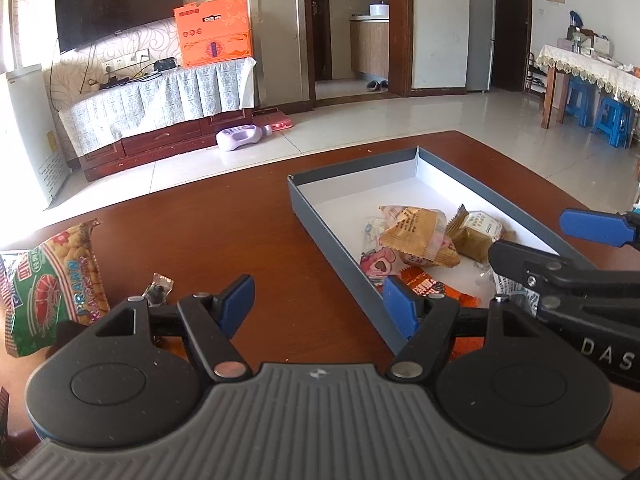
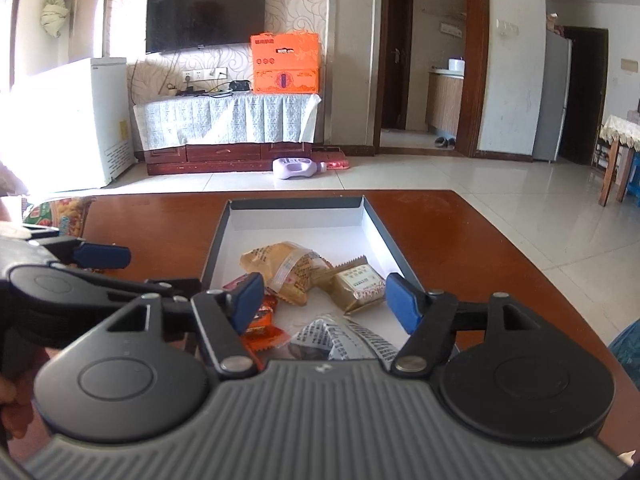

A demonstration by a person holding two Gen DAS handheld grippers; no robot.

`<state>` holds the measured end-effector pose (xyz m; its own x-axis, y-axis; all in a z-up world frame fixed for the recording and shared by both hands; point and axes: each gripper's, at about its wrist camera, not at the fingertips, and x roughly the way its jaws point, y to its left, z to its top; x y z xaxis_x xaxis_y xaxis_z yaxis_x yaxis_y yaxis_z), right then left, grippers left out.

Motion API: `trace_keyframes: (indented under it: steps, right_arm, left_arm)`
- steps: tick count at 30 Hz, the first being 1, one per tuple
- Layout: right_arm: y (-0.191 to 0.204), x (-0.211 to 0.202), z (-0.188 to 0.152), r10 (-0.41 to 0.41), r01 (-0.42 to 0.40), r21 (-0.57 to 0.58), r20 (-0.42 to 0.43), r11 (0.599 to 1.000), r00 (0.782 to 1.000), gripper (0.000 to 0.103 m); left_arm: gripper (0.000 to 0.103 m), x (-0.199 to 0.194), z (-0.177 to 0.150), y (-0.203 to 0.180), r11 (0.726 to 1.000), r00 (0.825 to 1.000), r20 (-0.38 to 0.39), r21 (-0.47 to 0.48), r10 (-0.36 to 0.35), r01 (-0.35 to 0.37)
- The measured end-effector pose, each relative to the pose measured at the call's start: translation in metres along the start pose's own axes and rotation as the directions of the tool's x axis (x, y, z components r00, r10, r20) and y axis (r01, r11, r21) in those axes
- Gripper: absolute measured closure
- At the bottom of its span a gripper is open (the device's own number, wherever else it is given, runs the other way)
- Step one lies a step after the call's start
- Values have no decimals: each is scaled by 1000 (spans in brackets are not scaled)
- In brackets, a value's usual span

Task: Organize snacks
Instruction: 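Move both open tools back toward the remaining snacks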

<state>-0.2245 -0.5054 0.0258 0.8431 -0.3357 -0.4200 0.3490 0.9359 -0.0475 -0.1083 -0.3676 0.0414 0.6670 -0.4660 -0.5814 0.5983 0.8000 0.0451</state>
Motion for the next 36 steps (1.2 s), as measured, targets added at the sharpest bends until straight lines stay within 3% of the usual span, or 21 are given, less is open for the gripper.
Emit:
trace_keyframes:
  steps: [11, 23, 30, 36]
  right_arm:
    - [6, -17, -2, 7, -7, -10, 41, 1000, 999, 33]
    - [28, -31, 0, 79, -75, -53, 78, 996, 994, 33]
    - [49, -33, 1, 130, -123, -83, 76, 989, 989, 33]
    - [56, -35, 2, 157, -150, -86, 81, 985, 984, 33]
  left_arm:
    - [27, -30, -7, 4, 1000, 1000, 28, -25, 12, -11]
    - [21, -53, -24, 27, 998, 999, 26, -42, 42, -41]
    - [16, -64, -37, 50, 996, 996, 38, -48, 79, -77]
    - [16, -54, -55, 89, 988, 992, -11, -81, 128, -128]
